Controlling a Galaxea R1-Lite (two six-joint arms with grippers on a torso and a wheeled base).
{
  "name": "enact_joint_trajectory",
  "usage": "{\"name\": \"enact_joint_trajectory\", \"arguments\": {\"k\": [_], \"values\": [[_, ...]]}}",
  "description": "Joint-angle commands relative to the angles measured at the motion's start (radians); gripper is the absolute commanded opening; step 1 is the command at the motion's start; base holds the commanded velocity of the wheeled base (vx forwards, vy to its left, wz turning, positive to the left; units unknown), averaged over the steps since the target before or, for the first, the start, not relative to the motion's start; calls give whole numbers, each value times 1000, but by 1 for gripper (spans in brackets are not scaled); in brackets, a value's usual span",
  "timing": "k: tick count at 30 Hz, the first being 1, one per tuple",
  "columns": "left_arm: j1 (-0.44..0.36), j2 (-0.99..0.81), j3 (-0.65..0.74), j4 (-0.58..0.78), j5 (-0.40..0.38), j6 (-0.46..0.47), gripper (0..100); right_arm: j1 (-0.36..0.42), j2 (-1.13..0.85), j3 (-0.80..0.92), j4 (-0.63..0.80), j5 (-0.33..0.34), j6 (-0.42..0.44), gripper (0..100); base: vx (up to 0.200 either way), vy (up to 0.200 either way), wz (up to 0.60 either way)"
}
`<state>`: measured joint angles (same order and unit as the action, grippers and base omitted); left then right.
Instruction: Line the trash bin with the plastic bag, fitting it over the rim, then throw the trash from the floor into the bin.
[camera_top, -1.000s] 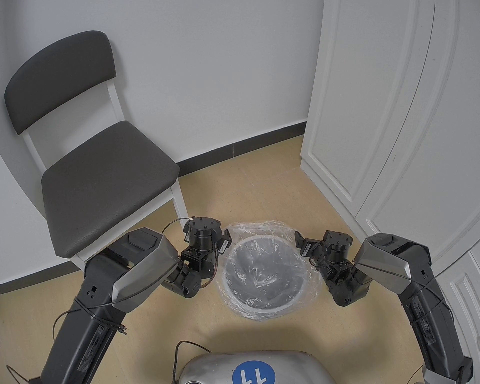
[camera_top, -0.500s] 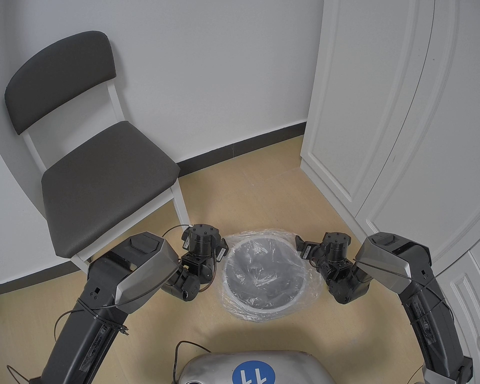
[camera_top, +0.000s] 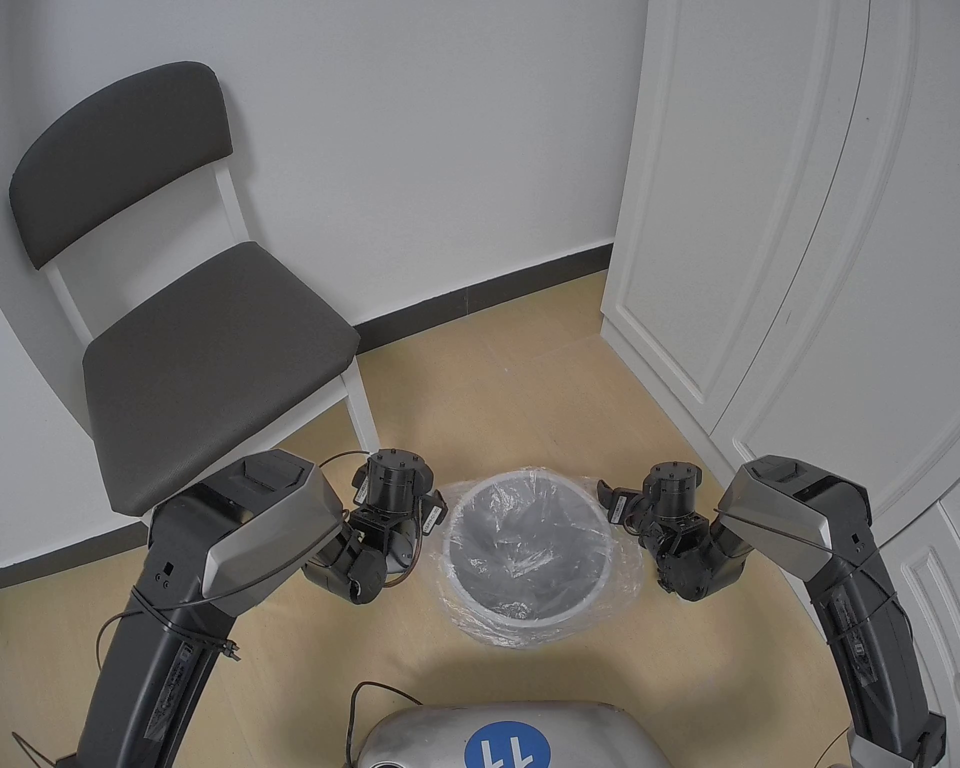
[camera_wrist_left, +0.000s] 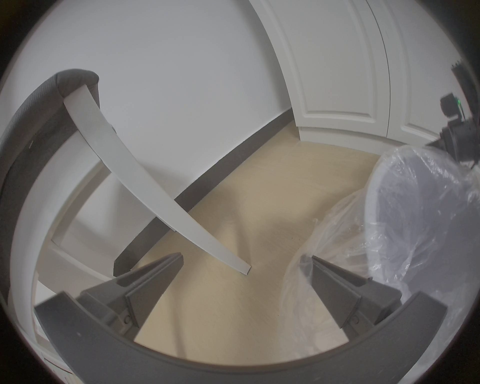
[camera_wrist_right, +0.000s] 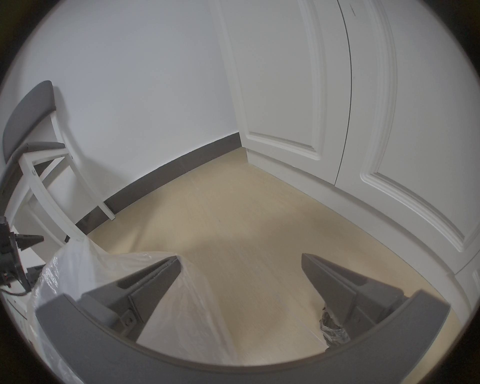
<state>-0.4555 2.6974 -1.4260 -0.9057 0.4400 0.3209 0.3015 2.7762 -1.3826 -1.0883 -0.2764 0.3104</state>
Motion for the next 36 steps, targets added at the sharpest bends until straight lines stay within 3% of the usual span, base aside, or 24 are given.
{"name": "enact_joint_trajectory", "arguments": {"k": [1, 10, 13, 19, 25, 36], "values": [[0, -70, 48, -2, -6, -5, 100, 2, -64, 60, -8, 2, -1, 100, 0, 0, 0], [-3, -163, 148, -2, -30, -5, 100, 13, -162, 149, -10, 2, -24, 100, 0, 0, 0], [-5, -191, 196, 10, -63, 0, 100, 7, -191, 209, -10, 2, -102, 100, 0, 0, 0], [-5, -202, 256, 16, -126, 15, 100, -1, -237, 286, 10, 13, -140, 100, 0, 0, 0], [0, -191, 254, 51, -159, 24, 100, -16, -276, 387, 18, 52, -225, 100, 0, 0, 0], [17, -183, 240, 96, -164, 26, 100, -16, -274, 407, 117, 97, -231, 100, 0, 0, 0]]}}
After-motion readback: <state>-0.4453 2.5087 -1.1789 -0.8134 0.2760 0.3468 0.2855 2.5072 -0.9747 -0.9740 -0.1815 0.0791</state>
